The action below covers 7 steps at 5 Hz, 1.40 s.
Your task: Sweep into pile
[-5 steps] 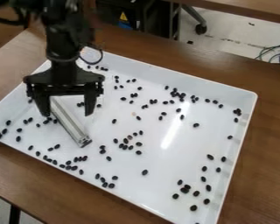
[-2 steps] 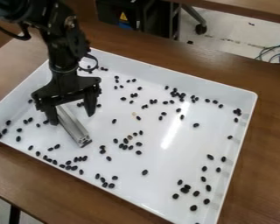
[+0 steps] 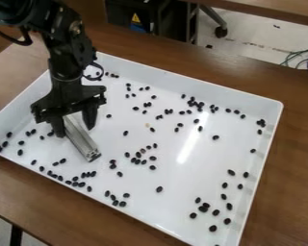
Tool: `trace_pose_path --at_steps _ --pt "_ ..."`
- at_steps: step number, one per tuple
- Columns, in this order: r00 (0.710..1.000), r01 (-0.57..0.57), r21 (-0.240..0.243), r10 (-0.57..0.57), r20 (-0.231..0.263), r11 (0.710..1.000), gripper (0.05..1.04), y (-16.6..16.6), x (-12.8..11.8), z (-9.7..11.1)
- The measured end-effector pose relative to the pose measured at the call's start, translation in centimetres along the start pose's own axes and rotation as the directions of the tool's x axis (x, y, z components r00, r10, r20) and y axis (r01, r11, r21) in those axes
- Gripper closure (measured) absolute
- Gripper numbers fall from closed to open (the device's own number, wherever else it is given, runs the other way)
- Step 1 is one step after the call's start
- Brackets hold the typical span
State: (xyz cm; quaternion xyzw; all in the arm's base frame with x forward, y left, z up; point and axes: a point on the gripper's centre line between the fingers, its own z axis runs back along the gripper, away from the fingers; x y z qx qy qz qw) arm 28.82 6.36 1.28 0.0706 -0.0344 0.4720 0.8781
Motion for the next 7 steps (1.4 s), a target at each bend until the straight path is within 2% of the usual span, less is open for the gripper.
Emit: trace_pose_path --at_steps 1,2,3,4,5,6,7 --pt "1.000 -0.013 0.004 0.013 0.004 1.000 0.710 0.1 0.1 0.0" --pt "1.000 -0.005 0.015 0.005 -0.007 1.000 0.736 0.0 0.0 -0.4" --pt "1.000 0.016 -0.007 -0.016 -0.015 1.000 0.736 -0.4 -0.2 -0.6" --pt "0.990 0.134 0.001 -0.134 -0.032 0.991 0.736 0.1 -0.9 0.3" --pt "0.936 0.348 0.020 -0.348 0.058 0.937 0.736 -0.7 -2.6 5.2" --pt "0.823 0.563 -0.056 -0.552 0.135 0.825 0.736 -3.3 -6.6 7.0" --pt "0.688 0.725 -0.144 -0.700 0.191 0.673 0.736 -6.0 -10.2 7.8"
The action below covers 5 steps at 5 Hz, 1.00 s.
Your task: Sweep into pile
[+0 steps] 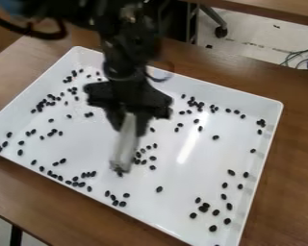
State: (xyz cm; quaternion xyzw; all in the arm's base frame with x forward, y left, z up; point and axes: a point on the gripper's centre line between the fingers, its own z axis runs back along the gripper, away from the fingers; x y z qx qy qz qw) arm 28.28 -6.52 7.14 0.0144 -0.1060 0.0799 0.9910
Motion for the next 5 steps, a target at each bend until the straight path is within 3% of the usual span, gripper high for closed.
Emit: trace_pose_path --at_steps 1,3,5 --pt "0.985 0.173 -0.072 -0.174 0.000 0.982 0.736 -4.5 -1.6 -1.1" --pt "0.948 0.315 -0.141 -0.317 0.009 0.938 0.736 -12.6 -1.2 -4.3" --pt "0.970 0.232 -0.201 -0.243 -0.033 0.952 0.736 -13.9 -1.3 -4.0"
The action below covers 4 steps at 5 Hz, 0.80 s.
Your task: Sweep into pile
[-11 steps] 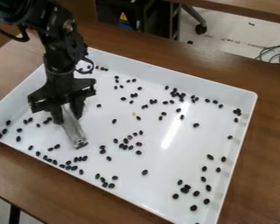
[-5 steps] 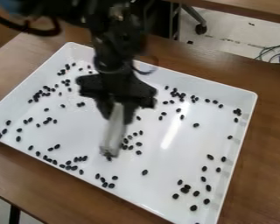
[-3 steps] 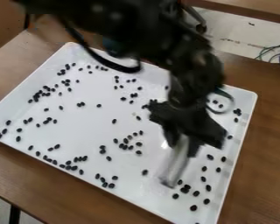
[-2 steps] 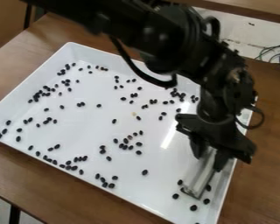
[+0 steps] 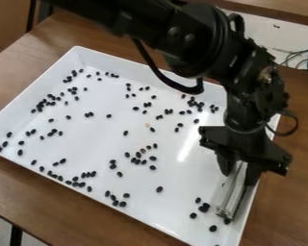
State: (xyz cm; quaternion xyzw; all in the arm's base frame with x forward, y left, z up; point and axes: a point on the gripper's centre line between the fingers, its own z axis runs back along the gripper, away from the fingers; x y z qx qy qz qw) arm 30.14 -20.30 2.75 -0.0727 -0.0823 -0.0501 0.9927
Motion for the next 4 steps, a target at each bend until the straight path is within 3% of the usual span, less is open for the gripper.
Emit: trace_pose_path --at_steps 1,2,3,4 --pt "0.997 -0.072 -0.049 0.070 -0.041 0.996 0.736 0.6 0.2 -1.2" --pt "0.991 -0.120 -0.061 0.116 -0.065 0.991 0.736 2.0 0.5 -2.0" --pt "0.982 -0.173 -0.031 0.170 -0.083 0.984 0.736 5.1 0.5 -2.5" --pt "0.983 -0.168 0.041 0.171 -0.070 0.985 0.736 8.0 -0.4 -1.9"
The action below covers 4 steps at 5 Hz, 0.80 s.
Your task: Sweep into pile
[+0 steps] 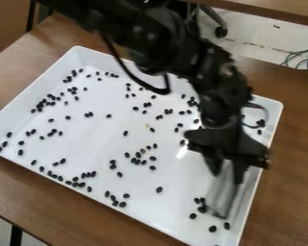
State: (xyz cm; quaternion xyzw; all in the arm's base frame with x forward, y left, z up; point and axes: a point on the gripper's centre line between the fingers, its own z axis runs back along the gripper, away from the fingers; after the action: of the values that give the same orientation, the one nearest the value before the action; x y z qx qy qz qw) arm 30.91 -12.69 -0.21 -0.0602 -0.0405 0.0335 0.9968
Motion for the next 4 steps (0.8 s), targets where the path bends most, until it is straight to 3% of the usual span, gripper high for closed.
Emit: trace_pose_path --at_steps 2,4 --pt "0.984 -0.179 0.153 0.180 0.010 0.972 0.737 11.5 -1.9 1.8" --pt "0.988 -0.137 0.243 0.149 -0.031 0.960 0.737 21.3 -3.3 3.0"
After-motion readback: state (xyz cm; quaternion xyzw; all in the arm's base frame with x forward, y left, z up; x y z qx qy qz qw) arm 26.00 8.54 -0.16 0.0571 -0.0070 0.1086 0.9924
